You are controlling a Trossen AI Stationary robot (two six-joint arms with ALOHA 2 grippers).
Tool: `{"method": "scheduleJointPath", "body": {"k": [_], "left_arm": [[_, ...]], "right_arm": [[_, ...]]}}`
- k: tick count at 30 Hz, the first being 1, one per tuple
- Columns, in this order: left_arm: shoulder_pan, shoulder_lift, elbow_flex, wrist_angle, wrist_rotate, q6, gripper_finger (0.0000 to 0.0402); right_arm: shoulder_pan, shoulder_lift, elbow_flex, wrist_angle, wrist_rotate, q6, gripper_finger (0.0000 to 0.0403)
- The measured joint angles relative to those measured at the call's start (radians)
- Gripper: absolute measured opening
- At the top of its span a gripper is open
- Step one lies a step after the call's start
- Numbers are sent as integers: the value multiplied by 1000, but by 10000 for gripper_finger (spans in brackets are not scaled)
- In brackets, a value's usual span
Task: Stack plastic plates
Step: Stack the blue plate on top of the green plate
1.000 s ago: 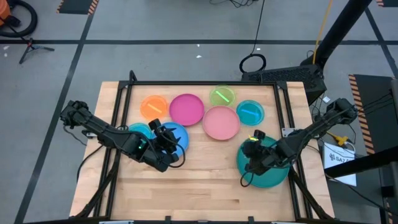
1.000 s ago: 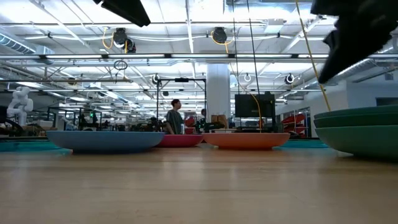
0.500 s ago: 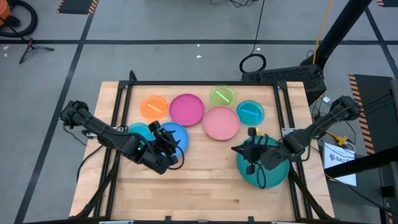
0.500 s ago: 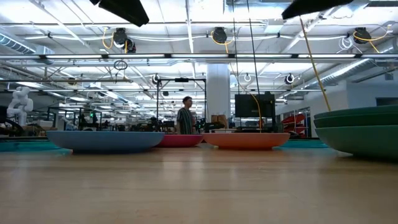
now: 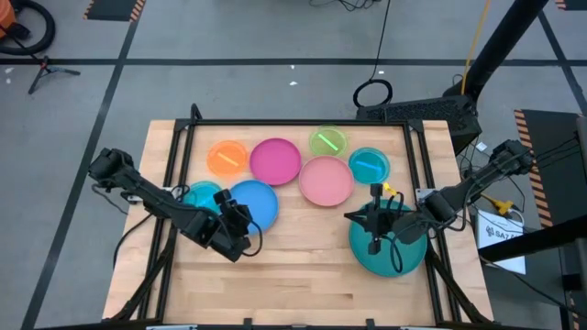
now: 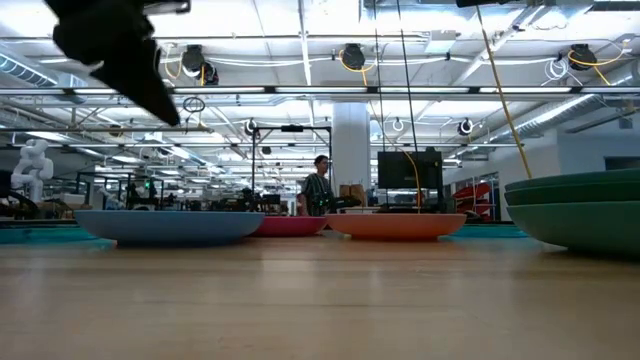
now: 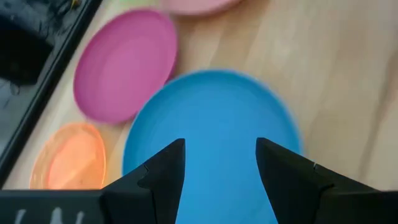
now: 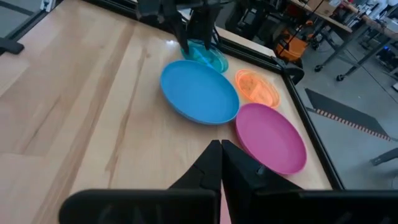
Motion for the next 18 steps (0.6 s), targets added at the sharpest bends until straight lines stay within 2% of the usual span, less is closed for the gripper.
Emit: {"method": "scheduleJointPath", "body": {"k": [5,8,12,18], "left_arm": [[60,0,-67,-1,43,-62,202],[126,0,-73,5,83,-22,202],[222,0,-73,55,135,184,202],[386,0,-73,143,271,482,202]], "right_arm": [[0,0,0,0,0,0,0],[0,0,0,0,0,0,0],[0,0,0,-1,0,0,0],[0,0,0,-13,0,24,0]]}}
